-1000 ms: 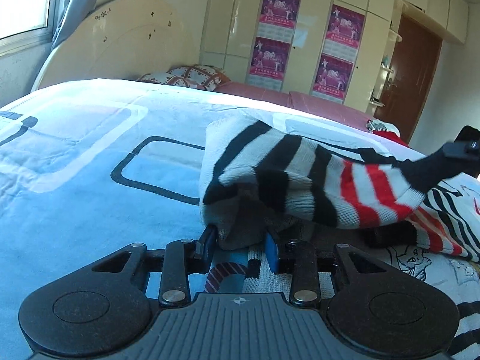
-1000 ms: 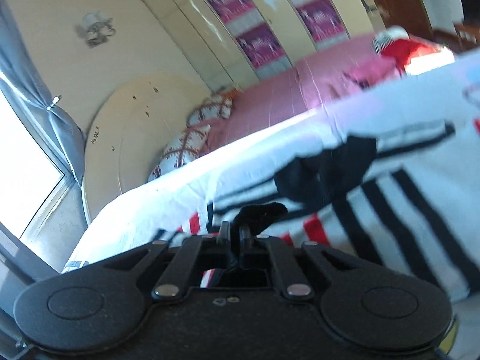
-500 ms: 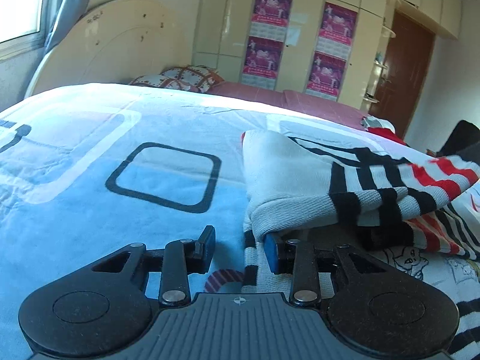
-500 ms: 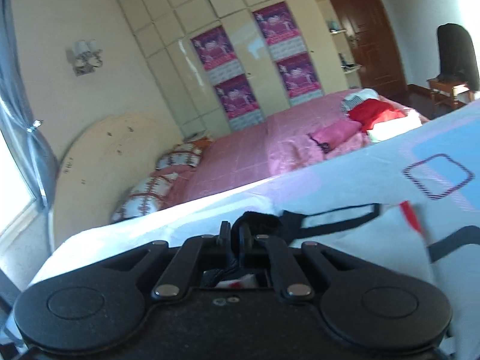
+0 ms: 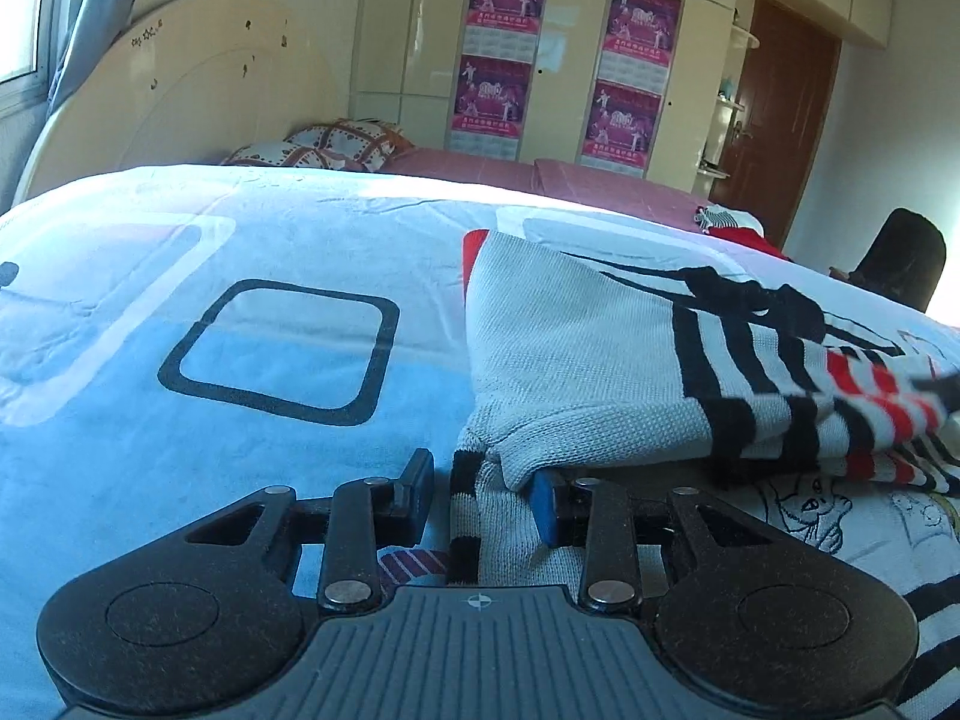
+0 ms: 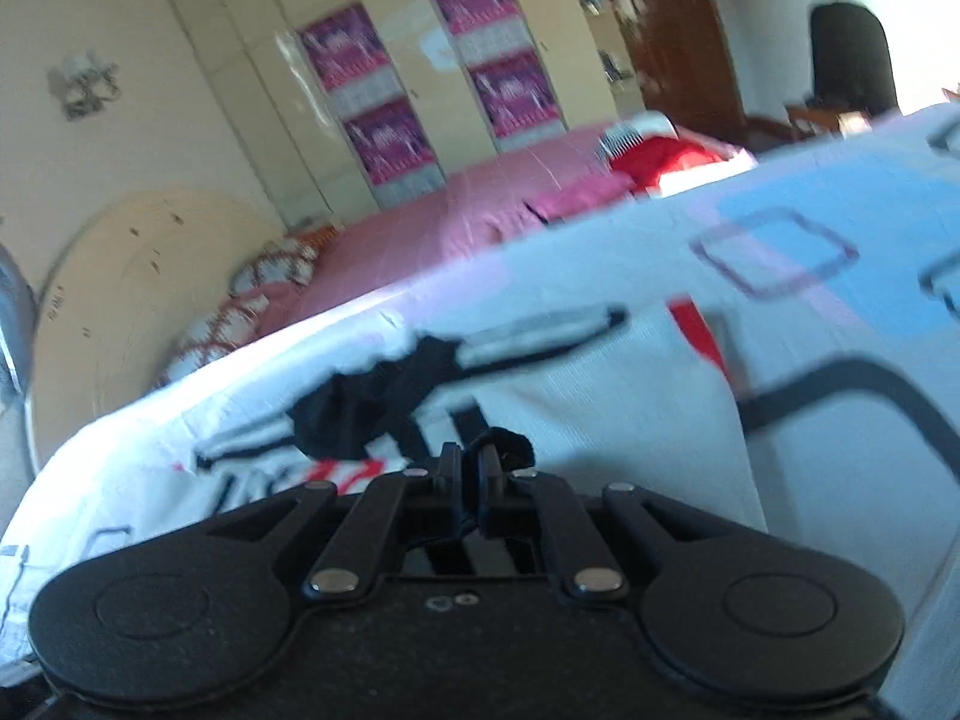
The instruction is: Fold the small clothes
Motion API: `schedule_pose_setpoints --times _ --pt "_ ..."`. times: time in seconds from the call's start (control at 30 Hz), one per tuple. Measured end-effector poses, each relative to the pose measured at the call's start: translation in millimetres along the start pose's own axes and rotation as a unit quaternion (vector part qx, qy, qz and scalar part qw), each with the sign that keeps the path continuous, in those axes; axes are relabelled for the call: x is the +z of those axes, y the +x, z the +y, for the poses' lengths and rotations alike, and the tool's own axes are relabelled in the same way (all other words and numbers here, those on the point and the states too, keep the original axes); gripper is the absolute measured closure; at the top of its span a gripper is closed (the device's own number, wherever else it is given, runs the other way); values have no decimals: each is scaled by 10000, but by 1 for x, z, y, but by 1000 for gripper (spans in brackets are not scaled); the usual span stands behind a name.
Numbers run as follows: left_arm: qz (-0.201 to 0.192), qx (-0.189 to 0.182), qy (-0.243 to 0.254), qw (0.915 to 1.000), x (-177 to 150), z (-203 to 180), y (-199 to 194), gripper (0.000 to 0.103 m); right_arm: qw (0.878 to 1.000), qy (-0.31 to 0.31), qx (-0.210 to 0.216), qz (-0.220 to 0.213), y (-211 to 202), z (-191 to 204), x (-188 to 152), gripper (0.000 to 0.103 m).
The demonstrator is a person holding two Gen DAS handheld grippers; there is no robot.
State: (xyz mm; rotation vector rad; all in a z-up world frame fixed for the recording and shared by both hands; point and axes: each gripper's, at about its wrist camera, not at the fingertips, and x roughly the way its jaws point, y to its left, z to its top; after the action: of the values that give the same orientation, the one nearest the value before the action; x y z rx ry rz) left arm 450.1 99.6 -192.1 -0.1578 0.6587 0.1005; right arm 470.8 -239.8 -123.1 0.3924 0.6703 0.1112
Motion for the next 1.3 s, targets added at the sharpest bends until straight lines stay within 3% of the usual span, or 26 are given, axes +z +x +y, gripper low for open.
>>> schedule_pose_setpoints --times 0.07,0.13,0.17,0.3,0.43,0.47,0.5,0.8,1.03,1.1,1.13,1.3 --pt "16 -19 6 10000 0 1 0 68 9999 106 11 120 4 -7 -8 97" --pt "30 -34 -4 10000 1 2 1 68 9995 282 1 149 2 -11 -12 87" --pt "32 -37 -3 10000 1 2 1 68 9989 441 -28 134 -2 -14 -12 75" --pt "35 -19 26 10000 1 0 1 68 9912 1237 324 352 3 -34 -10 64" --pt "51 -44 6 10000 1 0 1 68 9868 1402 361 725 23 -37 -16 72" --pt "61 -57 5 10000 2 1 1 68 9873 1352 371 752 24 -35 -16 80" --pt "72 -69 9 9999 2 1 1 68 9874 1321 414 764 23 -35 -16 96" --pt "61 -106 9 9999 4 3 0 69 9955 748 507 270 -23 -21 -6 97" --pt "192 -156 241 9994 7 2 2 68 9958 601 -25 691 5 -31 -24 96" --pt "262 -291 376 9985 10 7 -5 68 9971 527 -113 537 -3 -27 -23 84" --pt "278 -355 358 9983 11 14 -11 68 9982 435 -209 370 -11 -24 -21 83" --pt "-362 -543 420 9970 35 28 -36 68 9995 -284 -133 -45 -26 -7 -7 86"
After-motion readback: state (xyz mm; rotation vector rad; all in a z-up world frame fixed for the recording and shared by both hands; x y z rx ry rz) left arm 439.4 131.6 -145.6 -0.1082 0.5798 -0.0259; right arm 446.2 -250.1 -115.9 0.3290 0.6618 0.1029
